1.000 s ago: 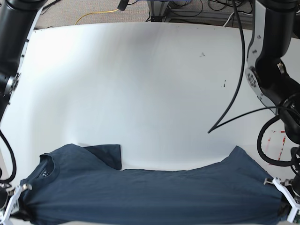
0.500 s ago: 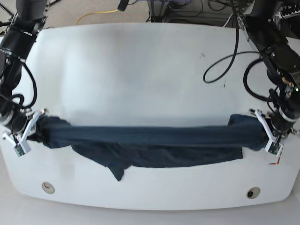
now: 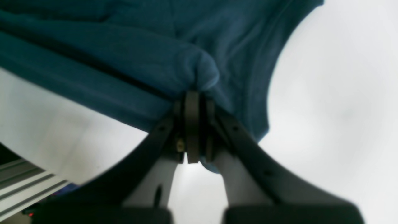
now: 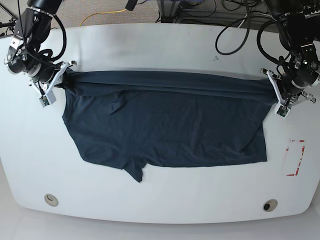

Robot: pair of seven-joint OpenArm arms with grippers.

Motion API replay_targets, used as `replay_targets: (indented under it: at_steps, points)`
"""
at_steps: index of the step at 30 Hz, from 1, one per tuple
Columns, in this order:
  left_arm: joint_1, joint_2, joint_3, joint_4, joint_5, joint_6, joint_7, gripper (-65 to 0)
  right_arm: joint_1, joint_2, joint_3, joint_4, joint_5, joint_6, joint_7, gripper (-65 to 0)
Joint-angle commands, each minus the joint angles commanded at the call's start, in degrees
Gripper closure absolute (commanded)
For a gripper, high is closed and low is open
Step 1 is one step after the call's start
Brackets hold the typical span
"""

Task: Fold the T-shirt properly
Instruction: 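Open the left gripper and release the shirt corner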

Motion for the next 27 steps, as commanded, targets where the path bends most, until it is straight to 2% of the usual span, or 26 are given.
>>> replay_targets:
  at_steps: [10,13,17,21,27]
  points:
    - [0.70,-2.55,0.00,-1.93,0.09,0.00,-0.09,0.0,-2.02,-0.97,0.00,-0.26,0.00,0.00,0.09,0.0]
    - [-0.44,-3.25,0.44,-4.57,0.09,0.00,-3.25,0.0,-0.88,-0.70,-0.09,-0.44,-0.18,0.00,0.09,0.0]
    - [-2.46,-4.75,3.96,-9.41,0.09,0.00,-6.95,0.0,1.14,-0.70,-0.18,-0.44,-0.18,0.00,0.09,0.0]
    - [-4.48,-5.98,6.51,-11.16,0.09,0.00,-7.03,0.0,2.81,-0.35,-0.18,-0.44,-0.18,0.00,0.09,0.0]
    - [-8.00,-6.15,8.53,-11.43,0.09,0.00,-7.03,0.0,6.33,0.09,-0.53,-3.87,-0.18,0.00,0.09,0.0]
